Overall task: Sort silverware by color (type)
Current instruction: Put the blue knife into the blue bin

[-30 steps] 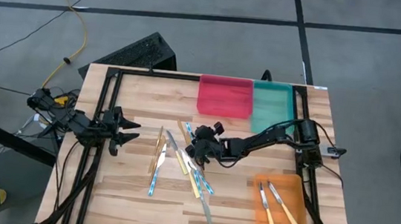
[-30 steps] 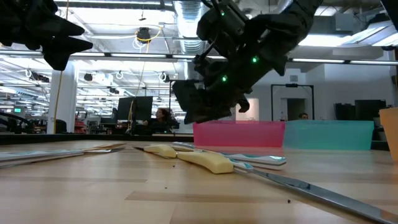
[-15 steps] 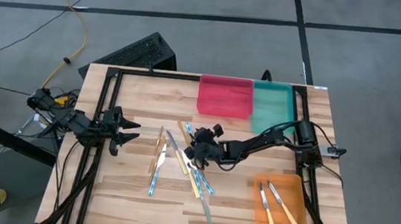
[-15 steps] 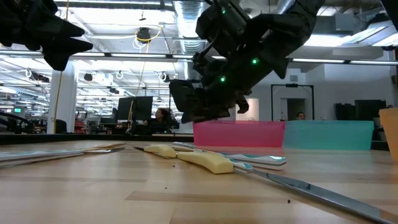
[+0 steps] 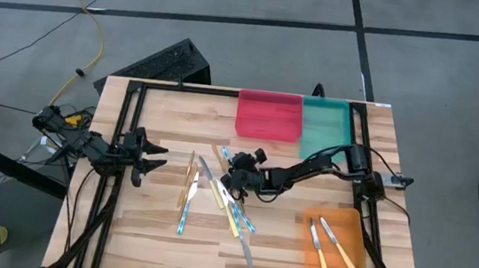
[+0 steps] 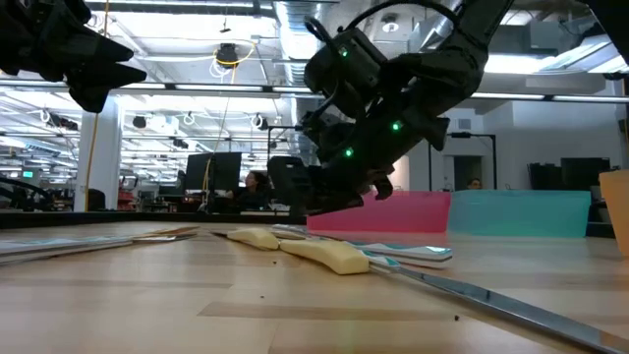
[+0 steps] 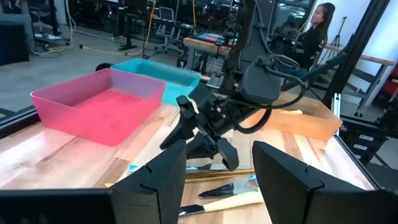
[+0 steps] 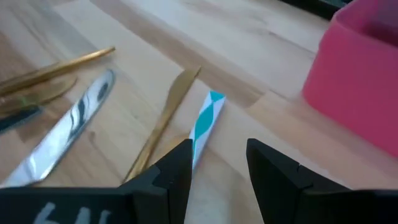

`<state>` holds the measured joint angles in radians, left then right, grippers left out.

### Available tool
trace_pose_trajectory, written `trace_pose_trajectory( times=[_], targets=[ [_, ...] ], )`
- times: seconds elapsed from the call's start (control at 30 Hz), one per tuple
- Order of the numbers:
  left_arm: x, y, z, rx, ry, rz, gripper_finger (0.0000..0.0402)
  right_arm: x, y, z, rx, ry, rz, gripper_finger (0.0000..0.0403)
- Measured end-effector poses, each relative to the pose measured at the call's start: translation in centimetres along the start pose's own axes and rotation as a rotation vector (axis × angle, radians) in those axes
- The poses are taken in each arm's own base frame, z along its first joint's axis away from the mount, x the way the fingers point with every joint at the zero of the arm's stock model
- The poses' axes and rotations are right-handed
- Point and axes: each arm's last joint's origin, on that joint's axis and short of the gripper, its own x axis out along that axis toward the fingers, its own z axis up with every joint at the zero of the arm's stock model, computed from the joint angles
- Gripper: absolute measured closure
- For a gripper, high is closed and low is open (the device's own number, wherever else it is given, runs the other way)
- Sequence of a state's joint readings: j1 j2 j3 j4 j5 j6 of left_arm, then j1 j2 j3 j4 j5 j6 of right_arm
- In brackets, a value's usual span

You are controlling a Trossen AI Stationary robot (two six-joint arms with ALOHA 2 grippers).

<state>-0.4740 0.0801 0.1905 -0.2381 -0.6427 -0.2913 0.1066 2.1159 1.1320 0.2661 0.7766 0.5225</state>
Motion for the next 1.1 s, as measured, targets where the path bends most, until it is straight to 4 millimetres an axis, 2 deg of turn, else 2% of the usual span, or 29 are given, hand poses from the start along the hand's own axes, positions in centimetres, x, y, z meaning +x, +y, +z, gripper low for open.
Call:
trace_pose_trajectory(
  times=[0.2, 0.97, 1.1],
  targets=[
    [0.0, 0.0, 0.0, 0.004, 0.004, 0.001, 0.0233, -0.1, 0.3, -0.1, -0.001, 0.036, 0.064, 0.0227],
    [0.0, 0.0, -0.2, 0.006, 0.013, 0.005, 0.0233, 0.4, -0.9, -0.8, -0.011, 0.131, 0.017, 0.0227],
    [0.0, 0.1, -0.2, 0.004, 0.014, 0.005, 0.0233, 0.5, -1.2, -1.0, 0.013, 0.155, -0.002, 0.024]
  ],
)
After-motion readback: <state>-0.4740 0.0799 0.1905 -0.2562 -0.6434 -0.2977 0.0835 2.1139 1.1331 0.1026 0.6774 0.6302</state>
